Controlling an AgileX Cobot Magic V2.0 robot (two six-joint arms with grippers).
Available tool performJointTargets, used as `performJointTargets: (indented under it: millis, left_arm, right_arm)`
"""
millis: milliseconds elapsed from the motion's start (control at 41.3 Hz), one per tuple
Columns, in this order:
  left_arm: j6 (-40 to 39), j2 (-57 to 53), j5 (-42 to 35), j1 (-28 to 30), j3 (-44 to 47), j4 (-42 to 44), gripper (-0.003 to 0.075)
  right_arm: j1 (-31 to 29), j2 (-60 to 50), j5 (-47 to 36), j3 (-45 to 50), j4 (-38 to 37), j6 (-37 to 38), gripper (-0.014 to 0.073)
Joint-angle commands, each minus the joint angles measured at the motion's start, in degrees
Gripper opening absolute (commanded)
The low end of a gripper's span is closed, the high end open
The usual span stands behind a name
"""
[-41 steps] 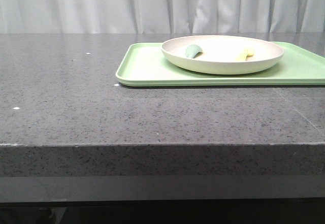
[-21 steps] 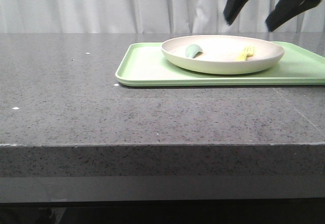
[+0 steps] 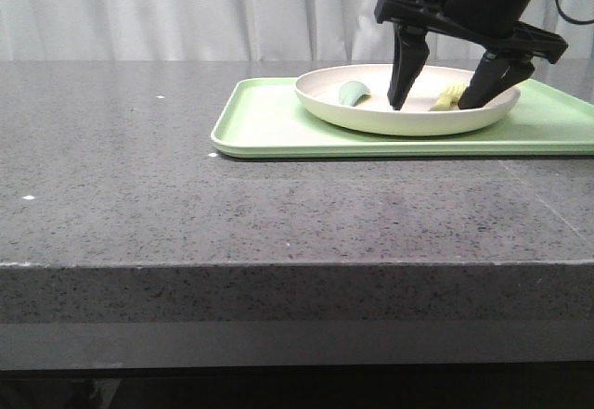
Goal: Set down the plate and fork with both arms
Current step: 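Lower the right gripper onto the yellow fork on the plate, then grasp the yellow fork with the right gripper and lift it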
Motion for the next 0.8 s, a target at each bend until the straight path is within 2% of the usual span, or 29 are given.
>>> performJointTargets:
  millis: [0, 145, 218, 436, 508, 630, 775]
  left_arm:
    - [-0.01, -0.25, -5.07, 0.02, -1.59, -0.4, -0.0018]
    - [-0.01, -0.25, -5.07, 0.02, -1.59, -0.4, -0.0018]
    - [-0.01, -0.25, -5.07, 0.02, -1.59, -0.4, -0.0018]
    - [-0.01, -0.25, -5.07, 0.02, -1.59, -0.4, -0.0018]
    - [-0.01, -0.25, -5.07, 0.02, -1.59, -0.4, -0.0018]
    - [-0.01, -0.25, -5.07, 0.02, -1.59, -0.4, -0.0018]
    - [-0.01, -0.25, -5.07, 0.02, -1.59, -0.4, -0.0018]
  right_arm:
    - [-0.08, -1.89, -2.5, -1.87, 0.1, 0.02, 0.0561]
    - [-0.08, -1.65, -2.3, -1.87, 0.1, 0.02, 0.0554]
    - [-0.08, -1.65, -1.81, -1.87, 0.1, 0.02, 0.05]
    - [-0.08, -1.65, -1.11, -1.87, 0.05, 0.02, 0.0148]
    - [-0.08, -1.65, -1.11, -1.87, 0.05, 0.02, 0.0072]
    - [-0.08, -1.65, -1.11, -1.87, 0.05, 0.02, 0.0013]
    - [-0.08, -1.71, -1.11, -1.94, 0.05, 0.02, 0.0003]
